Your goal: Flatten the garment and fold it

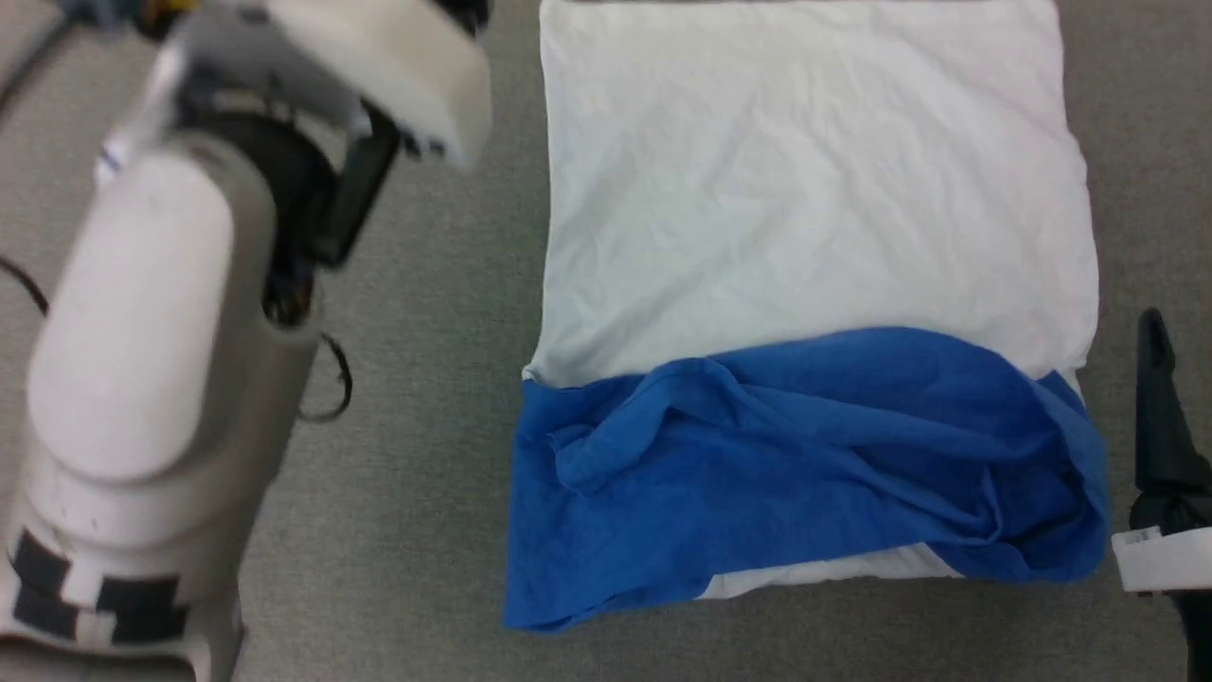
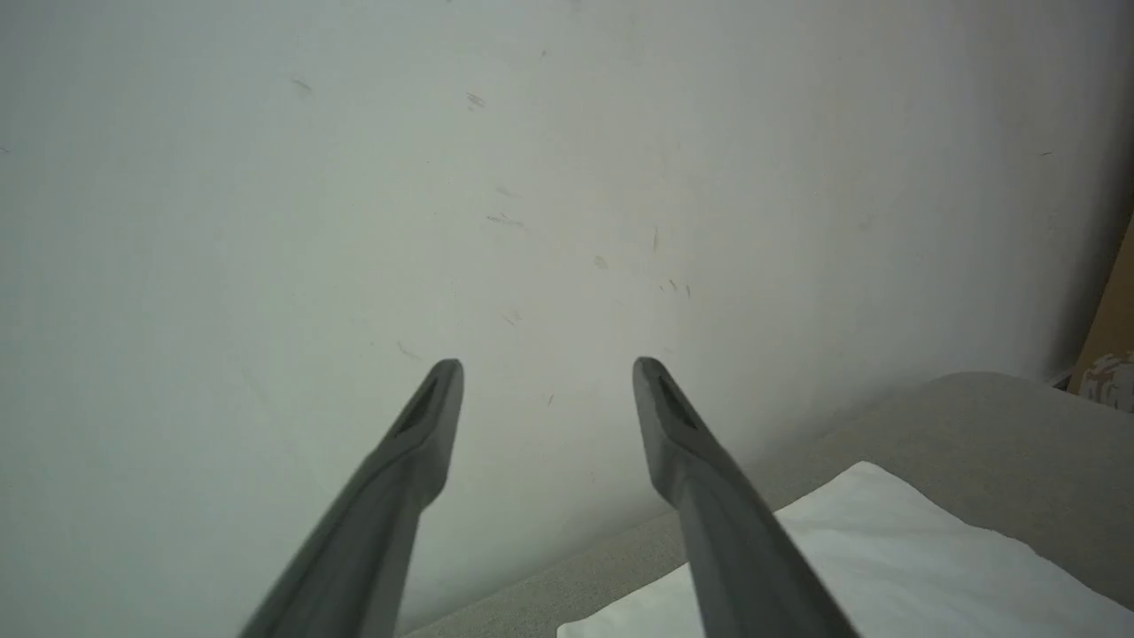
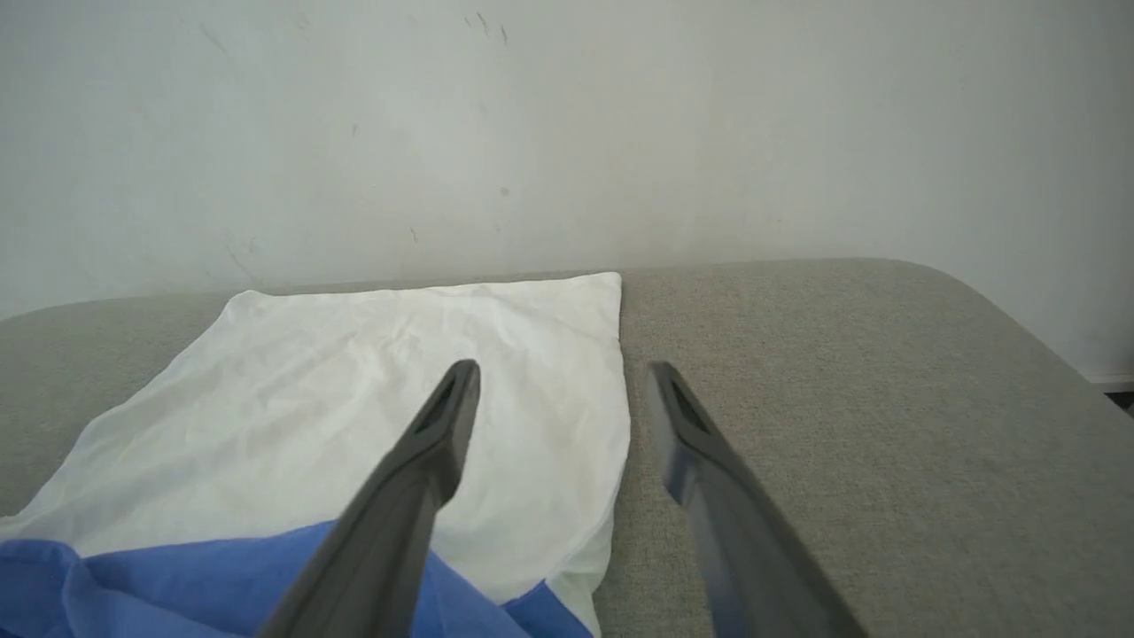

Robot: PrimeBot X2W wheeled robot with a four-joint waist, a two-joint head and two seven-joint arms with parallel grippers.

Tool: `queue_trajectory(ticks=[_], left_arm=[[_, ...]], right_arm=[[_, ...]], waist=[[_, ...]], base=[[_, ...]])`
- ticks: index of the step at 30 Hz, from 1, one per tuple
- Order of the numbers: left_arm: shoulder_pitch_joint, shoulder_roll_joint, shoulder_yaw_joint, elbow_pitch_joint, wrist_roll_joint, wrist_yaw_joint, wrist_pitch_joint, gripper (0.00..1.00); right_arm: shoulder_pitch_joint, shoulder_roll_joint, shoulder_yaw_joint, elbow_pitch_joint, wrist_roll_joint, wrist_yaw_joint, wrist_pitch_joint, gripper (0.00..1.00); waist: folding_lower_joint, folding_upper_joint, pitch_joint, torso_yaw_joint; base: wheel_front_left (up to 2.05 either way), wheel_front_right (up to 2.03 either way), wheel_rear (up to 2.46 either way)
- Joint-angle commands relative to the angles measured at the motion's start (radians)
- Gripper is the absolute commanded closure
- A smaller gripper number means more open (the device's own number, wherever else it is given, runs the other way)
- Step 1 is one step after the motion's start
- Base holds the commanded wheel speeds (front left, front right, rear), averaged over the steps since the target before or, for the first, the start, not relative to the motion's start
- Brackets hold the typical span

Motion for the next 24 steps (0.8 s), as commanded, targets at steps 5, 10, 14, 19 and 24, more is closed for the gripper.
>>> queue_trajectory(ticks=[5,10,14,19,24], left_arm=[[-0.2,-0.006,-0.007,0.157,0.003,-0.021,0.116,0.0],[-0.29,-0.006,-0.016,0.284,0.021,-0.011,0.188,0.0],[-0.321,-0.003,-0.023,0.359,0.03,-0.001,0.231,0.0],[-0.321,-0.001,-0.035,0.42,0.034,0.008,0.261,0.0],[-0.299,0.018,-0.035,0.454,0.041,0.03,0.29,0.0]], right_arm=[[-0.035,-0.03,0.002,-0.01,0.039,-0.001,-0.02,0.0],[-0.058,-0.054,0.013,-0.01,0.065,-0.001,-0.037,0.0],[-0.076,-0.068,0.013,-0.01,0.08,-0.001,-0.045,0.0],[-0.084,-0.077,0.01,0.003,0.089,-0.001,-0.049,0.0],[-0.089,-0.084,0.011,0.013,0.096,-0.001,-0.054,0.0]], waist=[[-0.0004,0.0,0.2,-0.075],[-0.0004,0.0,0.264,-0.109],[-0.0004,0.0,0.299,-0.129],[-0.0004,0.0,0.323,-0.145],[-0.0004,0.0,0.344,-0.156]], base=[[0.0,0.0,0.0],[0.0,0.0,0.0],[0.0,0.0,0.0],[0.0,0.0,0.0],[0.0,0.0,0.0]])
